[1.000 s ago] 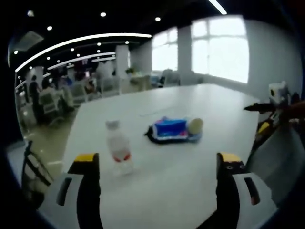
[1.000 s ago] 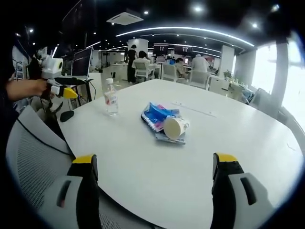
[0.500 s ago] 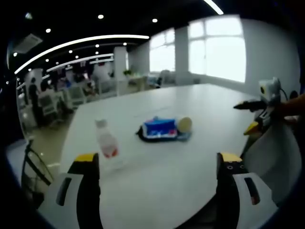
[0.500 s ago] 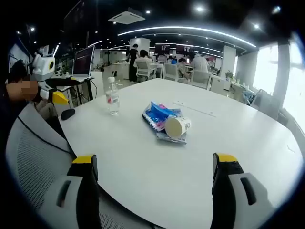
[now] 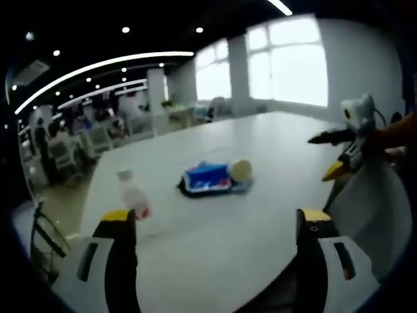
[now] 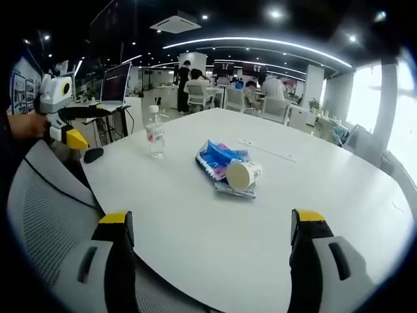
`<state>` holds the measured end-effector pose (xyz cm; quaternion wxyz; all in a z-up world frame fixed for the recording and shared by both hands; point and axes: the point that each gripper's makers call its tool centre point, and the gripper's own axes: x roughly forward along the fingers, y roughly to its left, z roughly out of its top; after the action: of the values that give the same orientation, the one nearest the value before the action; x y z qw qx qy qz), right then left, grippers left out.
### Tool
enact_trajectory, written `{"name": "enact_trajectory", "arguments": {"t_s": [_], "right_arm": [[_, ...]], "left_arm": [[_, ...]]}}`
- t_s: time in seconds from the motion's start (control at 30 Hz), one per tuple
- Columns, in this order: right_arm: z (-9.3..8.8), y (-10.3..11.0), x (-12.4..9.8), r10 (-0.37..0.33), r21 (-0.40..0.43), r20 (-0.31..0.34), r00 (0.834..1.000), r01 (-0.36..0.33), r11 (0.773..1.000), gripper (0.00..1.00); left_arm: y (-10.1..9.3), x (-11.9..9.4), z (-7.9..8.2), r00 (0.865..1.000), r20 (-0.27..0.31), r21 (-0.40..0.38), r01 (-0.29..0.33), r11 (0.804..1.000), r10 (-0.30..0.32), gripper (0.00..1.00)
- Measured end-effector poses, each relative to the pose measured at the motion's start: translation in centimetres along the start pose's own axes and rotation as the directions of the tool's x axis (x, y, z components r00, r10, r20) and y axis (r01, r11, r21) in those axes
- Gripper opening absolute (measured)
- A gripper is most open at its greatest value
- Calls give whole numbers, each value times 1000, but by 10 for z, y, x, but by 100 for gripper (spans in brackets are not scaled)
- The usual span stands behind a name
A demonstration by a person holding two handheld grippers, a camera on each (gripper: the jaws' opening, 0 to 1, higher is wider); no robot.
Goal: Arrange the tabletop items into an orderly group along one side of the table until the central work area is clear of visible clutter.
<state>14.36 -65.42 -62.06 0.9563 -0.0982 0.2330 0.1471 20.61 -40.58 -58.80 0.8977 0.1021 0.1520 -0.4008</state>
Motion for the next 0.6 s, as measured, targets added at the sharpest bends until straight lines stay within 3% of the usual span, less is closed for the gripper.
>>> {"name": "enact_trajectory", "arguments": {"t_s": [0.17,0.23,0.6], "right_arm": [[1,-2,-1,-12,-10,9,1000,12,1000,100],[1,-1,-1,-12,-15,7,1000,12,1000,100],[0,0,-1,-17,-43,3,1000,17,999,99]], "left_arm": [[-5,-5,-17,1000,-26,18,1,1000,0,99],[-6,-5,-18,1000,-30,58,-5,998,7,99],[-10,-4,-20,1000,-27,26,13,1000,-13,97]]}}
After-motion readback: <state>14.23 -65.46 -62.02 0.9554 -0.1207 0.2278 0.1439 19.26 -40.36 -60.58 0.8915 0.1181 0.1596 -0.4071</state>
